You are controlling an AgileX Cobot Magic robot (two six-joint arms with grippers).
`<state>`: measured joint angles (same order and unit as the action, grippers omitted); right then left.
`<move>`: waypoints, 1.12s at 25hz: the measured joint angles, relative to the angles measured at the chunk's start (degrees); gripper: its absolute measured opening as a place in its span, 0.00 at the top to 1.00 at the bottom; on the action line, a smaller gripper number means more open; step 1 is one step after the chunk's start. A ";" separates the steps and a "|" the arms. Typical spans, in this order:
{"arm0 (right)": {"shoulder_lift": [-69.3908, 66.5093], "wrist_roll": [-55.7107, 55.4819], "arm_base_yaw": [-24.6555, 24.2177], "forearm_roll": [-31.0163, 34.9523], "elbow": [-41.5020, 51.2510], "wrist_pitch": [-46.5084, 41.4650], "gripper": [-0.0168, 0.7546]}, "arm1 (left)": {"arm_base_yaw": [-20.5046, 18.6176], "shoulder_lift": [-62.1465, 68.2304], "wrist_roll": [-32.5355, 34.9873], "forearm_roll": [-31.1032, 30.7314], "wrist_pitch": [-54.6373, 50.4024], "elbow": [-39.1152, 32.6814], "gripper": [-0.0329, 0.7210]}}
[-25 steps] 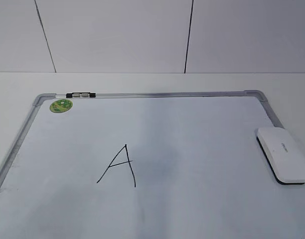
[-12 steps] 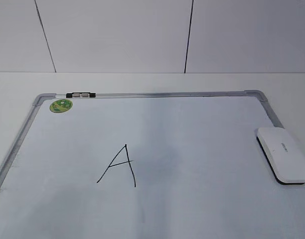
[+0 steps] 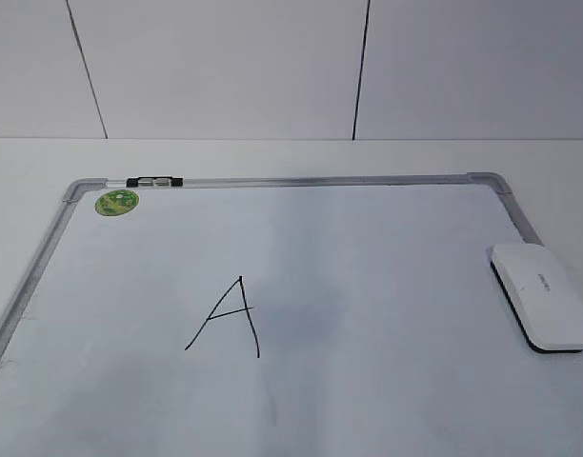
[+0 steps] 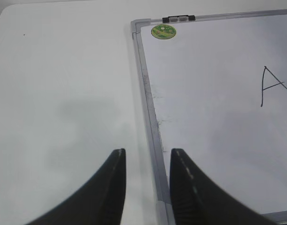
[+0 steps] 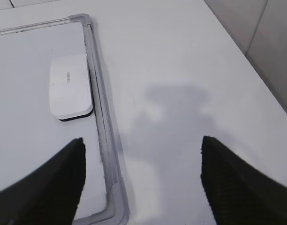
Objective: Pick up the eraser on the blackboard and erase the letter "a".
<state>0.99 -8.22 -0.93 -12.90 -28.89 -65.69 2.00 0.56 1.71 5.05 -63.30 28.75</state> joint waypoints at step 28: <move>0.00 9.30 0.00 6.59 0.12 0.00 0.22 | 0.00 0.00 0.04 0.00 0.00 0.00 0.64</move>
<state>0.99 1.08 -0.93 -6.31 -28.77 -65.69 2.00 0.56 1.75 5.05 -63.30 28.75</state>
